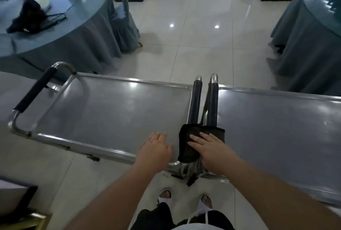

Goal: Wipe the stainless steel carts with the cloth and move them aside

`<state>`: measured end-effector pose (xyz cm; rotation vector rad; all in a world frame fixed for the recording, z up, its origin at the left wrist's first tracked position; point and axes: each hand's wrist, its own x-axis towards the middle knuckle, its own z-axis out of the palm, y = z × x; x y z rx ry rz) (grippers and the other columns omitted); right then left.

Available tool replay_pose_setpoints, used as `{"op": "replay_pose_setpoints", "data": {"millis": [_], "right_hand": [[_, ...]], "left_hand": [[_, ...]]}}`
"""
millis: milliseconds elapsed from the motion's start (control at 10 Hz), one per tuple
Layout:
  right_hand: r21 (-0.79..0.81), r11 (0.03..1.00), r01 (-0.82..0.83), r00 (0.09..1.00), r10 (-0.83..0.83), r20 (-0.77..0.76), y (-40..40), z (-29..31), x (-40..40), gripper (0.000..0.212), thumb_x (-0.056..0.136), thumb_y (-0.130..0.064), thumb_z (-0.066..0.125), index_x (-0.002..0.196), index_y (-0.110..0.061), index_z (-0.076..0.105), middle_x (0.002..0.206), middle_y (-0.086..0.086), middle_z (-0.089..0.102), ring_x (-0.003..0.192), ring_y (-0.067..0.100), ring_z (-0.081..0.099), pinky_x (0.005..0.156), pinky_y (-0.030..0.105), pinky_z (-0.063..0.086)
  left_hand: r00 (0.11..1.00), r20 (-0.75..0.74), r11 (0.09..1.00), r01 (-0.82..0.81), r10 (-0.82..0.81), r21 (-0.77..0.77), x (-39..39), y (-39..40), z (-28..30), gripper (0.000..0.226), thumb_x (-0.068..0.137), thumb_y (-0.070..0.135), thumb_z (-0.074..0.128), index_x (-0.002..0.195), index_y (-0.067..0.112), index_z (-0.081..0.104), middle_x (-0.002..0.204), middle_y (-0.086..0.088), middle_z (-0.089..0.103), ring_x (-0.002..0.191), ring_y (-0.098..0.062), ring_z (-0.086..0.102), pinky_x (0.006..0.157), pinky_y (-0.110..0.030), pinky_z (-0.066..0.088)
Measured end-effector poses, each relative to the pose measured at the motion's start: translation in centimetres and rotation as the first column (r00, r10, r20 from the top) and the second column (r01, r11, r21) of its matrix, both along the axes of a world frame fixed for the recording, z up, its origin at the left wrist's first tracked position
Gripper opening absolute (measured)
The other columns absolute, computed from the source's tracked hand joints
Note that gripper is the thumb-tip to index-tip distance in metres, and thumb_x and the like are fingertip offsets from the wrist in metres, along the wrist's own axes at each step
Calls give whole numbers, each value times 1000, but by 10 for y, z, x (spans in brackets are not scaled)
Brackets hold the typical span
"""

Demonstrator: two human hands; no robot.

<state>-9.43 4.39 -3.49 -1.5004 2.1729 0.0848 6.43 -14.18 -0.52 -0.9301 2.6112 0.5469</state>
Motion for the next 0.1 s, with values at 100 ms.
{"op": "replay_pose_setpoints", "data": {"millis": [100], "right_hand": [[-18,998,53,998,-53,17,-8,12,10,76,102,-19,49,166,-36,13,175,-11,1,161,18,0,129,43,1]], "left_hand": [[1000,-12,1000,9,-9,-5,-2,3,4,59,109,48,35,163,26,32,169,-1,34,158,-22,24,124,-41,23]]}}
